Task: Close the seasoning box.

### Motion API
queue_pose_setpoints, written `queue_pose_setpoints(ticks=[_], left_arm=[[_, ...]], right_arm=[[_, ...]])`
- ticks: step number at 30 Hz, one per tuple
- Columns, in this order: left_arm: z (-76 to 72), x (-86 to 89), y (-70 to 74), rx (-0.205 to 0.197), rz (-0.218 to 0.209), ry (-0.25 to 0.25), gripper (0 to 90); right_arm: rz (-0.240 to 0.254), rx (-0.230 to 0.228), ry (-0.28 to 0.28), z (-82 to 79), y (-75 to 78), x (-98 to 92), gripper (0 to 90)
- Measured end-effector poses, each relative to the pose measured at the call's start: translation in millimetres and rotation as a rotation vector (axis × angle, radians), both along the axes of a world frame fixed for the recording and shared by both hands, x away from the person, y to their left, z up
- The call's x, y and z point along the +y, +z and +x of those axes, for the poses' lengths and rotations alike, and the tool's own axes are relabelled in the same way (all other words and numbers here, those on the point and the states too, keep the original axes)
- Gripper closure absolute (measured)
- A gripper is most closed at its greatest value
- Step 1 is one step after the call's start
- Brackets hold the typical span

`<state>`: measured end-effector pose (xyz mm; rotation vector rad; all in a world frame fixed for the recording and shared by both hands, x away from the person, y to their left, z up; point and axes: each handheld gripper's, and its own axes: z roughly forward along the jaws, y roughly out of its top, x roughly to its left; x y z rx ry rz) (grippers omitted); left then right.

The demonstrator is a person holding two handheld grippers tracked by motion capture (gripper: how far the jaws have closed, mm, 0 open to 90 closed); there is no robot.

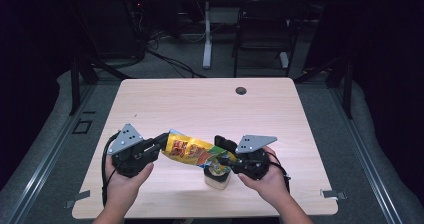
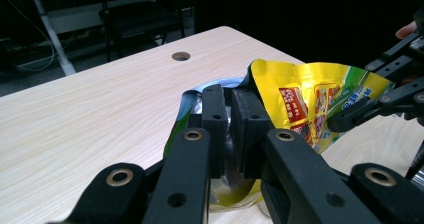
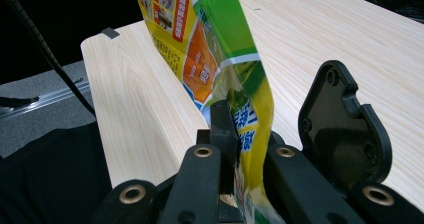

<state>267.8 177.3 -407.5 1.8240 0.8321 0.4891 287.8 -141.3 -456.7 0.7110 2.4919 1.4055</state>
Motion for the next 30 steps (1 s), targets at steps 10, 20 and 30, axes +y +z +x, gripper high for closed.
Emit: queue_pose_setpoints(ticks=[10, 20, 30], left_arm=[[0.5, 3.4, 0.3, 0.003, -0.011, 0.003, 85.2], [-2.4, 4.0, 2.7, -0.008, -0.009, 0.008, 85.2], [-3.4, 4.0, 0.0, -0.014, -0.009, 0.009, 84.2]], right_arm=[[0.007, 0.0, 0.008, -1.6, 1.6, 1.3, 87.4], [0.029, -0.005, 0.01, -0.8, 2.2, 5.1, 87.4], [0.001, -0.011, 0.006, -2.3, 0.6, 6.6, 87.3]])
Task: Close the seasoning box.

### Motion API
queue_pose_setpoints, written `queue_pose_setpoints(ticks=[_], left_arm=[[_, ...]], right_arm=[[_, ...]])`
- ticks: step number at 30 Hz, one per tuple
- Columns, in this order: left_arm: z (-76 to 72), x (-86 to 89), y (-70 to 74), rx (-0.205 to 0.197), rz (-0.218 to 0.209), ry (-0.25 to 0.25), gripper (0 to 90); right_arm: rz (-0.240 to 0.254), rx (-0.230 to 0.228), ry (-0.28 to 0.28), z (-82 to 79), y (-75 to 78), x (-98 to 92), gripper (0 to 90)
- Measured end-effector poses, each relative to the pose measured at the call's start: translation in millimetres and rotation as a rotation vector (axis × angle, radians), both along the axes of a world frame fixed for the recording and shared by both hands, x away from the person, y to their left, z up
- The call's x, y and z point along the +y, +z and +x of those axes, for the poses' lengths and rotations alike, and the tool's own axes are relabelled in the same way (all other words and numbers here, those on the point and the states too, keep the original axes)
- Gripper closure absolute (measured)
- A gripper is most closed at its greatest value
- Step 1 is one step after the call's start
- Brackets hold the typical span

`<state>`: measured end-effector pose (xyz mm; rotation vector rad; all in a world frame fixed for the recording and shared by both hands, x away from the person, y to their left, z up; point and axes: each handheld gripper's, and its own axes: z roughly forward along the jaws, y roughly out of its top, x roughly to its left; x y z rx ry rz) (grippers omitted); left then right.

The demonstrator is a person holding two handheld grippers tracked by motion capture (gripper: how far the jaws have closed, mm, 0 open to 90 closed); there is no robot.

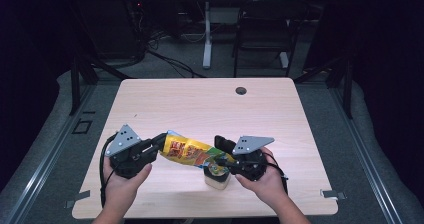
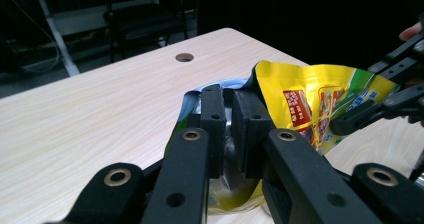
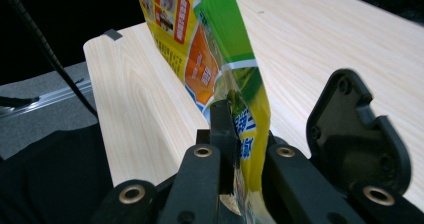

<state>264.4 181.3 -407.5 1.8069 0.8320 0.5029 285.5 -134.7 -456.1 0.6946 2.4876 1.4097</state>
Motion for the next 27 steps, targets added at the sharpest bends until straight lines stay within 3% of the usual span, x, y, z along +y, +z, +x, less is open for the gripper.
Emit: queue_pose_setpoints(ticks=[3, 6, 9, 13, 17, 20, 25, 27], left_arm=[[2.3, 0.0, -1.1, 0.015, 0.001, -0.001, 84.2], [1.8, -0.5, -0.6, 0.013, 0.005, 0.002, 83.6], [1.0, 0.2, -0.1, 0.005, 0.0, -0.001, 83.6], [1.5, -0.4, -1.0, 0.014, 0.005, -0.004, 83.5], [-0.2, -1.1, -1.1, 0.001, 0.002, -0.004, 83.4], [1.1, -0.9, -2.2, 0.014, 0.002, -0.007, 83.3], [-0.6, -1.9, -0.2, 0.002, 0.004, -0.009, 83.1], [0.7, -2.4, -2.3, 0.007, 0.006, -0.011, 82.9]], right_arm=[[0.008, -0.002, 0.005, -0.7, 0.1, 0.1, 87.3], [-0.014, 0.001, 0.015, 0.0, -0.6, 2.0, 87.3], [0.001, -0.016, 0.002, -1.1, 1.2, 1.6, 87.3], [-0.001, 0.003, 0.011, 0.5, -2.2, 2.1, 87.3], [0.008, -0.012, 0.0, -0.4, 0.2, 1.2, 87.3], [0.008, 0.01, 0.01, 1.3, -3.4, 1.9, 87.3], [0.013, -0.007, 0.001, 0.4, 0.8, 0.9, 87.2], [-0.004, 0.009, 0.011, 1.7, -2.4, 1.9, 87.2]])
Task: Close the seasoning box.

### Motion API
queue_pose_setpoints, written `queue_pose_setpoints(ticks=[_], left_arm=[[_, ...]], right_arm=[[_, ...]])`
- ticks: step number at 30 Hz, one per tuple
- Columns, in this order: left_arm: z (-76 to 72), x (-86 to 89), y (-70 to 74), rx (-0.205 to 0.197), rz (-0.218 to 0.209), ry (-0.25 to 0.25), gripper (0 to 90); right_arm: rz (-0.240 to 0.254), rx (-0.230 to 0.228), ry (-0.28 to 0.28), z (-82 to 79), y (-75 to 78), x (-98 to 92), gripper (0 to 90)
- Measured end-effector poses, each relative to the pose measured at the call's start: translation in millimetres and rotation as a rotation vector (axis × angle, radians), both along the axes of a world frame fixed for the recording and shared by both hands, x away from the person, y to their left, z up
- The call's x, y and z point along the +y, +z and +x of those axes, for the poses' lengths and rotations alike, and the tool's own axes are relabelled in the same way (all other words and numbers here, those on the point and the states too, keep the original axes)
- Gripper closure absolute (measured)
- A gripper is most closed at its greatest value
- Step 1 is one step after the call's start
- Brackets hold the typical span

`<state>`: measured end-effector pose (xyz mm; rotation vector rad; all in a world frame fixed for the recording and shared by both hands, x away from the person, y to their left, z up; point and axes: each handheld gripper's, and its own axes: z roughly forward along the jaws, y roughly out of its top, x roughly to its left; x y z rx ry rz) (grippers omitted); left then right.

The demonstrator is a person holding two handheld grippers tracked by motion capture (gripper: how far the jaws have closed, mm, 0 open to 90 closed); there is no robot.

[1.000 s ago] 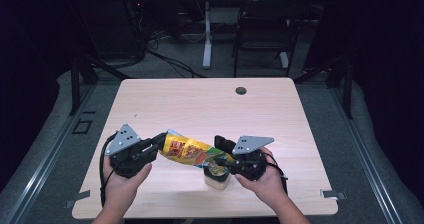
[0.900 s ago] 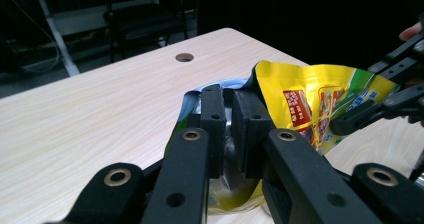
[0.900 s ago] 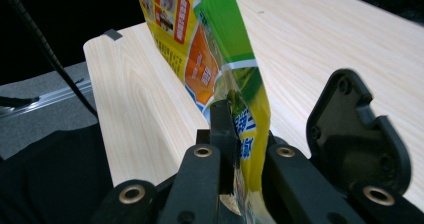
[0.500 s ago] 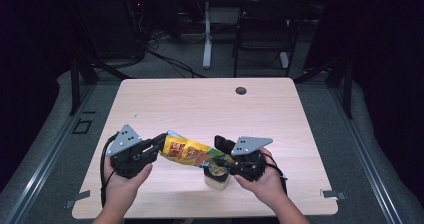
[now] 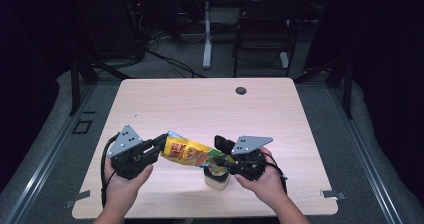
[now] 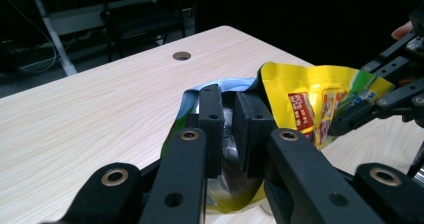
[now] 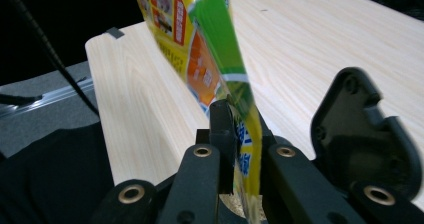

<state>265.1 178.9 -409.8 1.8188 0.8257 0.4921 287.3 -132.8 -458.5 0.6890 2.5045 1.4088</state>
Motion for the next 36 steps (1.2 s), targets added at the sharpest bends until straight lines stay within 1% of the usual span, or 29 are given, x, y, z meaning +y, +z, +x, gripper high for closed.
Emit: queue_pose_setpoints(ticks=[1, 2, 4, 5, 7, 8, 9, 10, 11, 15, 17, 21, 25, 26, 27, 32, 36], left_arm=[[0.1, 0.7, 1.2, 0.005, -0.002, -0.003, 83.0], [-0.5, 0.4, 2.0, 0.0, 0.004, 0.002, 82.9], [-2.6, 0.0, 2.8, -0.022, -0.004, 0.004, 83.0], [-3.4, 0.3, 3.2, -0.025, -0.006, 0.001, 83.0], [-1.8, -0.3, 0.9, -0.008, 0.007, -0.007, 82.9], [-0.9, -0.4, -0.5, -0.001, 0.011, -0.007, 82.5], [-0.4, 0.5, -1.8, 0.0, 0.0, -0.006, 82.7], [0.0, 1.1, -1.7, 0.003, -0.002, -0.006, 82.6], [-0.1, 1.6, -1.3, 0.005, 0.001, -0.004, 82.6], [-1.1, 2.6, -2.9, -0.007, 0.001, 0.001, 82.5], [-1.2, 4.1, -4.4, -0.004, -0.002, 0.006, 82.4], [-0.3, 8.5, -8.9, 0.007, -0.022, 0.019, 82.4], [-0.6, 12.2, -12.6, 0.016, -0.018, 0.029, 82.3], [-0.5, 13.0, -13.2, 0.018, -0.019, 0.031, 82.4], [-0.5, 13.8, -13.4, 0.021, -0.018, 0.031, 82.3], [-1.1, 15.5, -14.8, 0.019, -0.023, 0.036, 82.3], [-1.2, 16.3, -15.6, 0.023, -0.027, 0.04, 82.4]], right_arm=[[0.005, 0.005, 0.006, 0.4, -0.4, -0.1, 87.2], [0.0, -0.001, 0.001, -0.3, 1.1, 0.4, 87.0], [0.005, -0.012, 0.003, -1.5, 3.2, 0.9, 86.9], [0.011, -0.019, -0.003, -2.4, 3.8, 1.0, 86.9], [0.018, -0.019, -0.004, -2.4, 3.3, 0.4, 86.8], [-0.001, -0.009, 0.001, -1.5, 1.9, 0.4, 86.9], [-0.004, -0.006, 0.002, -0.9, 0.4, 0.5, 86.9], [0.004, -0.001, 0.005, -0.6, -0.1, 0.5, 87.0], [-0.001, -0.004, 0.004, -0.8, 0.5, 0.6, 86.9], [0.001, -0.006, 0.002, -0.2, 1.3, 2.2, 86.4], [0.004, -0.007, 0.001, 0.0, 1.1, 2.5, 86.3], [0.021, -0.005, -0.004, 1.3, 0.8, 4.1, 85.3], [0.052, 0.002, -0.009, 2.1, 1.1, 4.4, 83.9], [0.05, 0.004, -0.006, 2.7, 1.6, 3.6, 83.5], [0.058, 0.006, -0.006, 2.9, 1.6, 3.3, 83.3], [0.079, 0.009, -0.021, 2.5, -0.2, 1.9, 80.7], [0.076, 0.014, -0.028, 2.5, -4.0, -2.5, 80.7]])
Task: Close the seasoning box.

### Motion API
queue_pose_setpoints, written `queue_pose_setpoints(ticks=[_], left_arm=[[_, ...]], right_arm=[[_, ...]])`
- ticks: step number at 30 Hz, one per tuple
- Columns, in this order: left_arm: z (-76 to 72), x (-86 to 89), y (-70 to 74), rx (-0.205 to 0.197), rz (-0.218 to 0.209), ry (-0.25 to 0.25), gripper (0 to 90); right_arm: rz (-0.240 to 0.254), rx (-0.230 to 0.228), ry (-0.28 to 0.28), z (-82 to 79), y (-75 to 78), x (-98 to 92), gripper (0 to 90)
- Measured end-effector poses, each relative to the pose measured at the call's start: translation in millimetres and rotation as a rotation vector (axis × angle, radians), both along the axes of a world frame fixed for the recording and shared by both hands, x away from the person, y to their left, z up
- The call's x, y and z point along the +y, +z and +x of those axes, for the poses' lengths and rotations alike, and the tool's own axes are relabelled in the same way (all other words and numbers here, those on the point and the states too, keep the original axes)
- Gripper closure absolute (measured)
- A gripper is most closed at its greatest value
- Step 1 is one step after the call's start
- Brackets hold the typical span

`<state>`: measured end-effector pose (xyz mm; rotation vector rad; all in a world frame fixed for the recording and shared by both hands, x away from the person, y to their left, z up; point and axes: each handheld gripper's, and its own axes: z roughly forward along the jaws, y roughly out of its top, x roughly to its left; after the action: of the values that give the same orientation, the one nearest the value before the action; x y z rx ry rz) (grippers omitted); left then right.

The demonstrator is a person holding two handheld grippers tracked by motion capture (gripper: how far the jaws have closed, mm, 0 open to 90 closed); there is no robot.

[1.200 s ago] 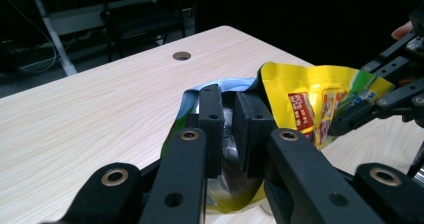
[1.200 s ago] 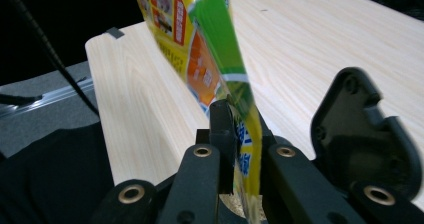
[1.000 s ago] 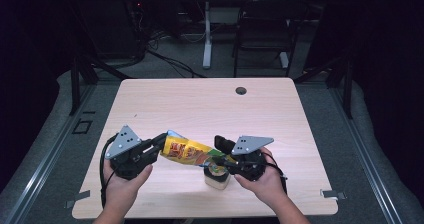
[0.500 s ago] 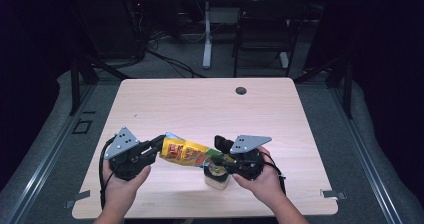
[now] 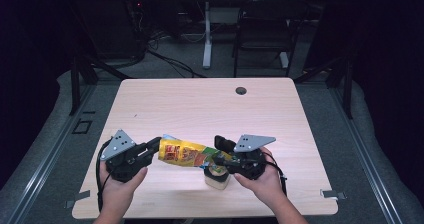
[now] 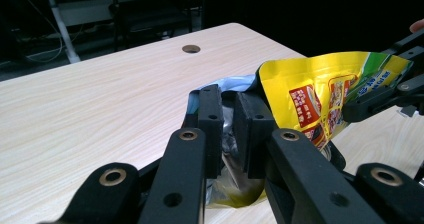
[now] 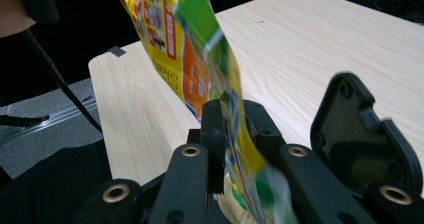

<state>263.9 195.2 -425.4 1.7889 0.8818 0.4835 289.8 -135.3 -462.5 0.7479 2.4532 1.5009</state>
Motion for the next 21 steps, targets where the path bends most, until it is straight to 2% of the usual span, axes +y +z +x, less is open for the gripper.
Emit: queue_pose_setpoints(ticks=[3, 11, 16, 21], left_arm=[[-0.6, -0.5, 0.7, -0.003, 0.002, -0.005, 82.2], [-0.8, -0.5, 0.6, -0.004, 0.001, -0.003, 82.2], [-0.9, 0.1, 0.4, -0.002, 0.002, -0.001, 82.2], [-1.2, 2.2, -1.8, 0.001, 0.0, 0.004, 82.2]], right_arm=[[0.001, 0.009, -0.007, -0.9, -4.6, -3.9, 80.6], [0.051, 0.035, -0.013, -2.7, -15.0, -8.6, 80.6], [0.04, 0.037, -0.021, -2.3, -19.6, -9.5, 78.3], [0.059, 0.038, -0.02, -2.8, -23.0, -11.7, 80.1]])
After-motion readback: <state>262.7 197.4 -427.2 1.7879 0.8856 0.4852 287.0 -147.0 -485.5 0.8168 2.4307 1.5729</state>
